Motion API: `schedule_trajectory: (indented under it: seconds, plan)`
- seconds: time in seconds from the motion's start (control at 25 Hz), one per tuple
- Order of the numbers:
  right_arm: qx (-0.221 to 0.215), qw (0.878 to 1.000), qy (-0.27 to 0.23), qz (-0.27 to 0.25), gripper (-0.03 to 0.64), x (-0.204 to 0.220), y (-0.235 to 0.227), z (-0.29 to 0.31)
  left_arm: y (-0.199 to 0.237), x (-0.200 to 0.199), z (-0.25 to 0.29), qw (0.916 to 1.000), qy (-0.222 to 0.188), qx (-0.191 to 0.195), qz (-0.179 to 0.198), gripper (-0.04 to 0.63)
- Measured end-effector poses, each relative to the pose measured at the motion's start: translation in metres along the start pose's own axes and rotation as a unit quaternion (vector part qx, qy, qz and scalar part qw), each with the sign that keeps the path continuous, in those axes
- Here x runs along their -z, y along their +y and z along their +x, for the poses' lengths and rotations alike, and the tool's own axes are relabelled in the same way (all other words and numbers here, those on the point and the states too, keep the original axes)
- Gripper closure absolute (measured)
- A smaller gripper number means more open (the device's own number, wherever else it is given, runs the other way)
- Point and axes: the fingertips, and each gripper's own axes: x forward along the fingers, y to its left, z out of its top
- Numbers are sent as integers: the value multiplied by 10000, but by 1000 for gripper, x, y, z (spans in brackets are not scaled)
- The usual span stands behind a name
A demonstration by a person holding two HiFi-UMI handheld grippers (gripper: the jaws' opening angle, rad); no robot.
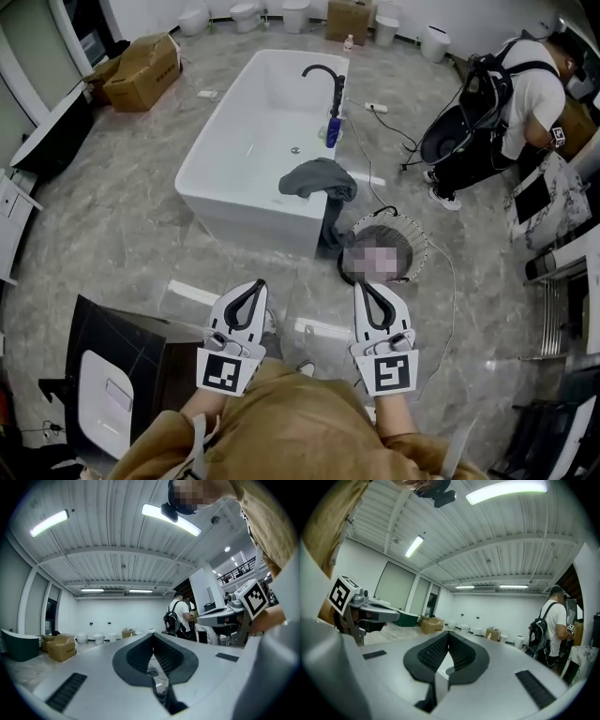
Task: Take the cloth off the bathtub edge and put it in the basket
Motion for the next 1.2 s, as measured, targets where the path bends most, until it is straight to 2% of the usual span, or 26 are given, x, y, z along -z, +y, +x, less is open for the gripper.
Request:
schedule_trajectory:
  seconds: [0.2, 0.32, 0.48, 0.6, 0.88, 1.2]
  plan:
    - [125, 9998, 118, -27, 612, 10, -16, 20, 6, 13, 38, 9997, 28, 220, -141, 588]
    - [376, 9989, 262, -38, 612, 20, -38, 39, 14, 21, 72, 9989, 50, 427, -181, 588]
    - [564, 9974, 425, -129, 611, 29, -66, 82, 40, 25, 128, 9978, 20, 624, -237, 588]
    - [540, 9967, 561, -225, 611, 28, -77, 128, 68, 26, 170, 9972, 16, 738, -149, 588]
    - [532, 9957, 539, -524, 612, 16, -90, 230, 126, 28, 244, 9948, -156, 1001, 123, 588]
    - [691, 9924, 774, -669, 611, 17, -94, 287, 165, 41, 291, 9905, -209, 1360, 72, 588]
